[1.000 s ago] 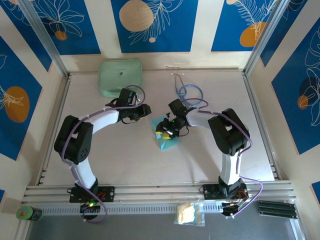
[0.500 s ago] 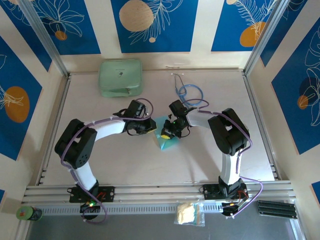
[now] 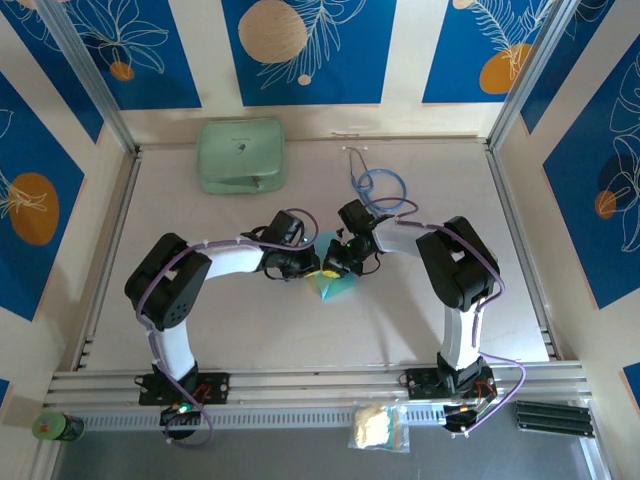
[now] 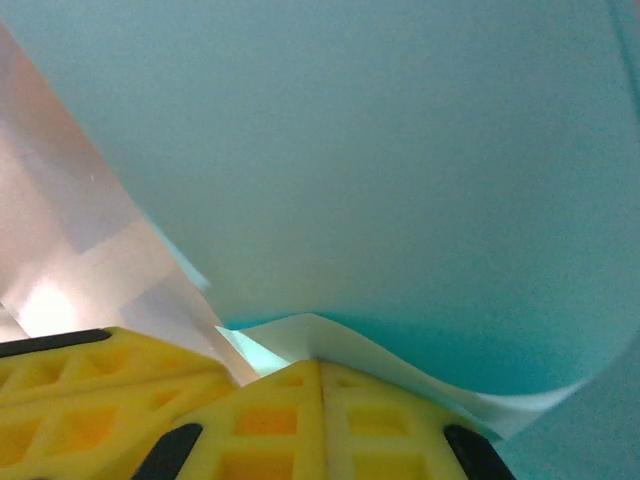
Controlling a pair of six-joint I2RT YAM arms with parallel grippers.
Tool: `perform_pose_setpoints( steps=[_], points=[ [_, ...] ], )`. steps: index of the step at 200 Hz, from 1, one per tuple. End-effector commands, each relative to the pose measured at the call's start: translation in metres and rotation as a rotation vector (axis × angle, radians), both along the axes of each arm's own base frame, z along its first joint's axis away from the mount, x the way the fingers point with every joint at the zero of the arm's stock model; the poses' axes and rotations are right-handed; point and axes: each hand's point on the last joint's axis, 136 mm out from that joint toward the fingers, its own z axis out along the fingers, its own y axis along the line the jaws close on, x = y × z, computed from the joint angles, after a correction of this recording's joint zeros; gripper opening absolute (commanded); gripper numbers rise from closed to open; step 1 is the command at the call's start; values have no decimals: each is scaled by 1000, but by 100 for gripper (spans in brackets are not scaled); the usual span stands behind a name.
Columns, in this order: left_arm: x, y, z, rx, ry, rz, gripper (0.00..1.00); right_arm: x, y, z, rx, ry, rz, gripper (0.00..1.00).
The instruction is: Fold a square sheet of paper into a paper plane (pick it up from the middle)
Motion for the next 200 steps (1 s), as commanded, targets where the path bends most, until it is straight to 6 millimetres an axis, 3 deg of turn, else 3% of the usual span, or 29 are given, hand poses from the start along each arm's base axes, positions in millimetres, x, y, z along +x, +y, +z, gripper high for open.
perform_pose_setpoints(
  steps=[1, 72, 123, 166, 200],
  points=[
    [-3, -6, -5, 4, 14, -12, 0, -23, -19, -29, -107, 96, -4, 0],
    [-9, 12, -28, 150, 55, 5, 0, -17, -13, -19, -43, 58, -10, 0],
    [-11, 19, -31, 214, 32, -46, 0, 8, -5, 32, 79, -123, -6, 2],
    [-7, 15, -28, 228, -19, -145, 0, 11, -21, 21, 48, -143, -15, 3],
    [-7, 20, -30, 259, -26, -169, 0, 10, -21, 14, 55, -138, 6, 3]
  ],
)
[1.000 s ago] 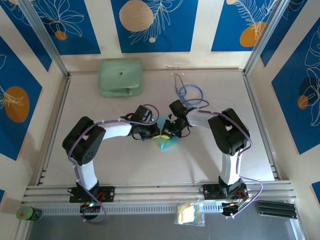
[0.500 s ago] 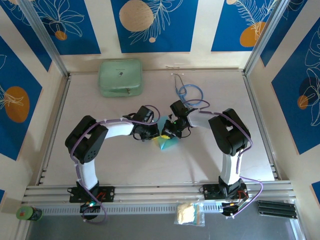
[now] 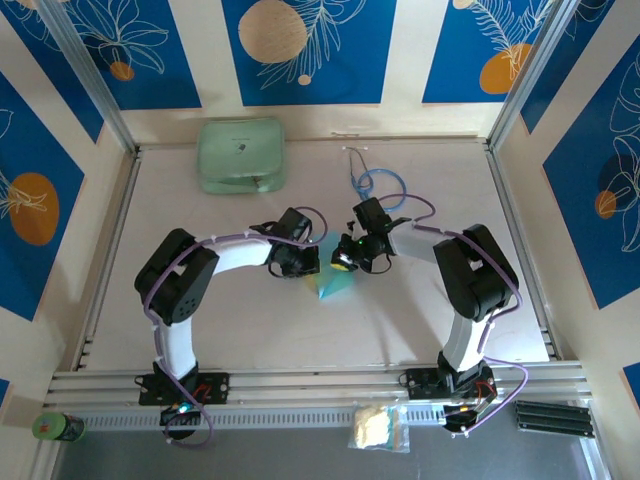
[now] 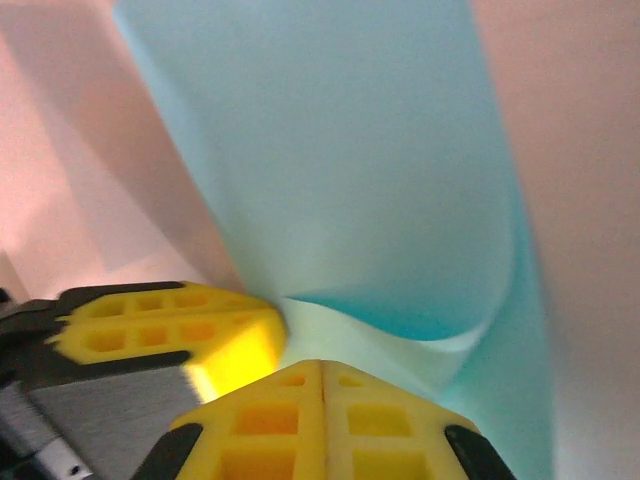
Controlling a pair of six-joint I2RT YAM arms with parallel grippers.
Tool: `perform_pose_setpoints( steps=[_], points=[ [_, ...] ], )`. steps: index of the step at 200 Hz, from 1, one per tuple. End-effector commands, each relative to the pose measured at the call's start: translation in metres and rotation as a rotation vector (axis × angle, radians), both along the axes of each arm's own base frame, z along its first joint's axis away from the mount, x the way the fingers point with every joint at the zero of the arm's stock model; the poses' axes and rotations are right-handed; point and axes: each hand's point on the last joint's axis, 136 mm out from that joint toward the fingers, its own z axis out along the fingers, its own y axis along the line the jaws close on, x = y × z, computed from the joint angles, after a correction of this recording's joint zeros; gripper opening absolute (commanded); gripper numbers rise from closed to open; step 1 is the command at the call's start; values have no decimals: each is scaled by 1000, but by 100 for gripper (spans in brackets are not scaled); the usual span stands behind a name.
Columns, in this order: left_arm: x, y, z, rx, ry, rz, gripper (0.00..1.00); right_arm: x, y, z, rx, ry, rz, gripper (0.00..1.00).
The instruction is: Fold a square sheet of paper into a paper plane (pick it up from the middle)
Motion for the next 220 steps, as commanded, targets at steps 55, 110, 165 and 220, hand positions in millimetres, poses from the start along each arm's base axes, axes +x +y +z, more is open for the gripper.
perform_pose_setpoints(
  steps=[55, 110, 165, 220],
  points=[
    [-9, 14, -22, 110, 29, -43, 0, 1, -5, -15, -22, 8, 56, 3],
    [-12, 17, -27, 124, 46, -43, 0, 5, -22, -33, -68, 45, -6, 2],
    [-13, 22, -35, 154, 54, -60, 0, 18, -19, -2, 47, -56, -21, 2],
    [-7, 23, -31, 150, 23, -130, 0, 15, -3, 5, 65, -89, 50, 2]
  ],
)
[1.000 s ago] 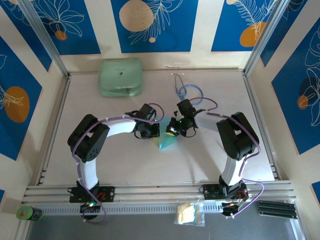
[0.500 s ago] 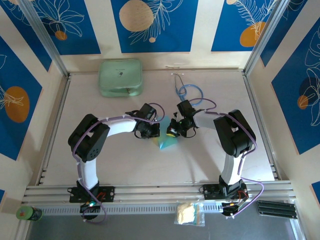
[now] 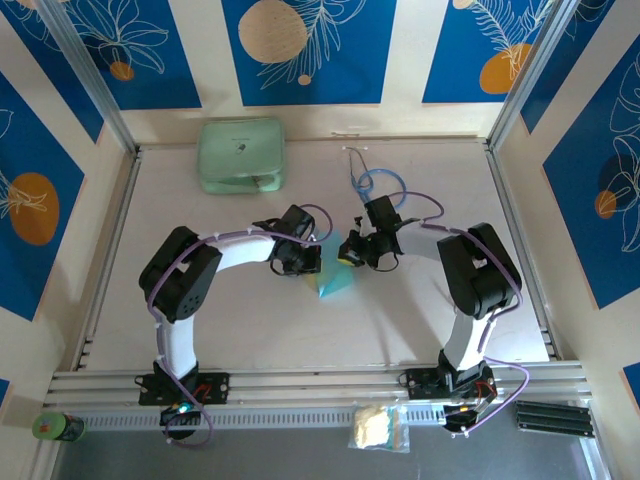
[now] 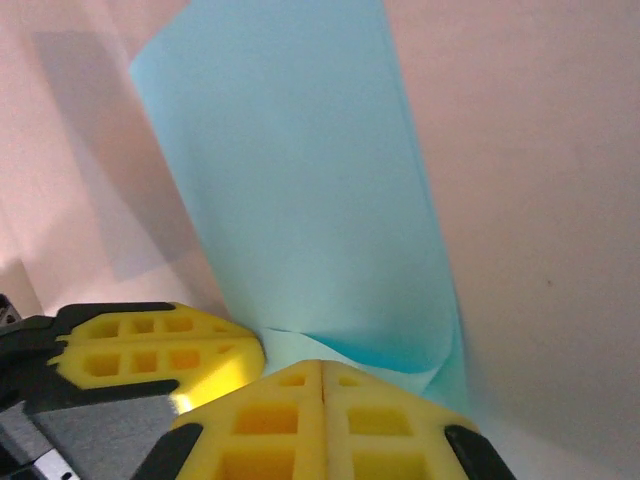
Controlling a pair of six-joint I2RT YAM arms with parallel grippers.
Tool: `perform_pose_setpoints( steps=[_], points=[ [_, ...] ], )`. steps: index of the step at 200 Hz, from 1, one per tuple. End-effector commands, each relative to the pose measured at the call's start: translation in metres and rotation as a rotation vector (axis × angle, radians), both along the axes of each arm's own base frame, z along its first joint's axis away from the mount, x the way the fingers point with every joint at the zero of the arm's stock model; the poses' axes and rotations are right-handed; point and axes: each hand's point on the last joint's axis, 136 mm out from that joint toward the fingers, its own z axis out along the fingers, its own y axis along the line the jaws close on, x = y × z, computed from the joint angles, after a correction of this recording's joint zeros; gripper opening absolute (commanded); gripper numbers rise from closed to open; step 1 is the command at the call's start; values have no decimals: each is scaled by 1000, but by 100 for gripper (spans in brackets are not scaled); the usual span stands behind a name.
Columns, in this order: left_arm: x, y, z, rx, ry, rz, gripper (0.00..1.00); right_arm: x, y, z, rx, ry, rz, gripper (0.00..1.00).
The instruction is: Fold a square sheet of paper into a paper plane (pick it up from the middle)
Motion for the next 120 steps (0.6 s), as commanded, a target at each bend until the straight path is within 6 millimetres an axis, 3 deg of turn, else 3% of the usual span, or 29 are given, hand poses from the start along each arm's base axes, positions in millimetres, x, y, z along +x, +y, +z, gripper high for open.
perform_pose_setpoints(
  steps=[1, 43, 85, 106, 120],
  points=[
    [-11, 25, -31, 123, 55, -36, 0, -5, 12, 5, 22, -13, 52, 2],
    [-8, 24, -29, 79, 59, -58, 0, -18, 24, -10, 12, 31, 87, 2],
    [-7, 20, -25, 57, 55, -66, 0, -26, 22, -24, -11, 63, 91, 2],
    [-3, 16, -14, 32, 37, -53, 0, -33, 18, -33, -30, 84, 89, 2],
    [6, 8, 5, -20, 3, -32, 0, -38, 15, -39, -44, 100, 81, 2]
  ],
)
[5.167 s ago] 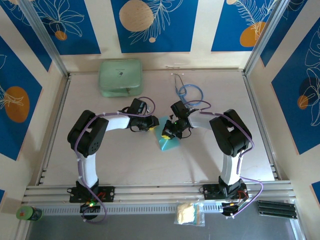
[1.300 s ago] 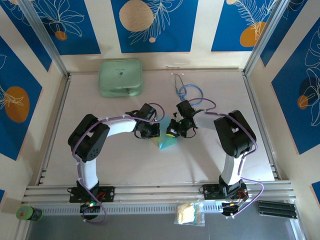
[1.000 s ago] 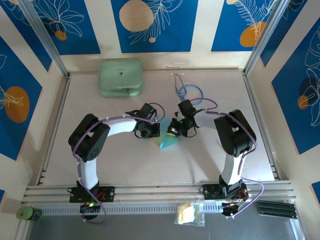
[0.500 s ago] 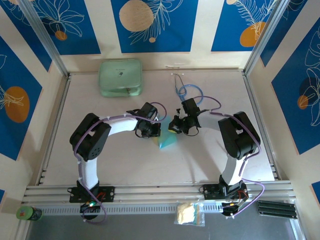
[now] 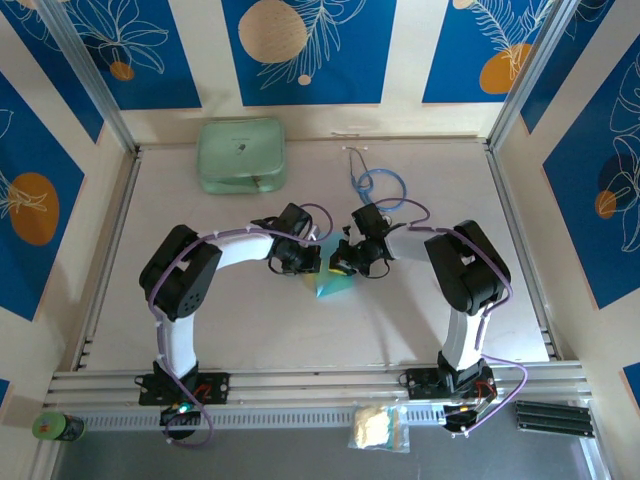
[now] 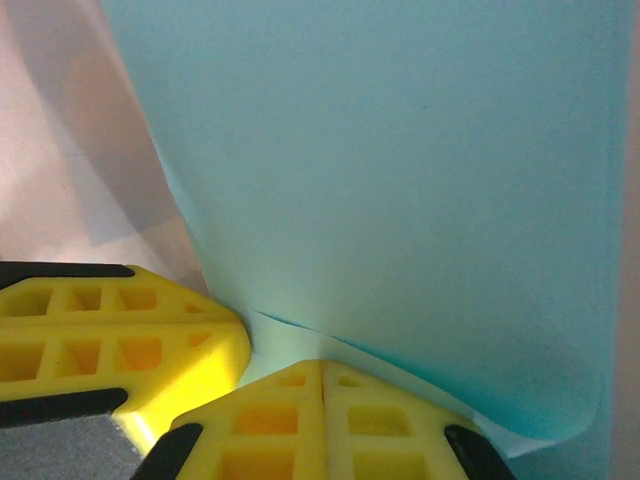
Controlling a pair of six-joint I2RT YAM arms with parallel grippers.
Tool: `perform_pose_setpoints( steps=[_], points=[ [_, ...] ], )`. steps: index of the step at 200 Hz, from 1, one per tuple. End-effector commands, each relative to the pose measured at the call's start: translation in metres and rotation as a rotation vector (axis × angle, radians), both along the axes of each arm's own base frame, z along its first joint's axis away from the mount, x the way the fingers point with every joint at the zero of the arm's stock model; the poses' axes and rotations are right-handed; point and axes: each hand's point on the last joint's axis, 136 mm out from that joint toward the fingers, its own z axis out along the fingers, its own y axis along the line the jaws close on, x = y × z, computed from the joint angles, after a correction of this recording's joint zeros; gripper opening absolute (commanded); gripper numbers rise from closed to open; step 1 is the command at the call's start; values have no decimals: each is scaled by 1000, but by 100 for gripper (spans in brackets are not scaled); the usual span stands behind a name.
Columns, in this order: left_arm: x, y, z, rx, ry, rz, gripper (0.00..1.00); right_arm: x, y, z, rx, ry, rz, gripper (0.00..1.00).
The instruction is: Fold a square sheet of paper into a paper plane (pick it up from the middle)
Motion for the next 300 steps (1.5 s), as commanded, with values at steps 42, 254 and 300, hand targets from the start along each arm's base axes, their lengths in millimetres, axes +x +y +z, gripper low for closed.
perform_pose_setpoints(
  steps=[42, 254, 300],
  points=[
    [11, -9, 51, -152, -36, 120, 1, -26, -14, -35, -75, 89, -26, 1],
    [-61, -21, 4, -104, 165, 40, 9, -30, -25, -52, -147, 139, -54, 0],
    [-66, -17, -4, -73, 172, 33, 9, -30, -26, -53, -151, 143, -55, 0]
  ],
)
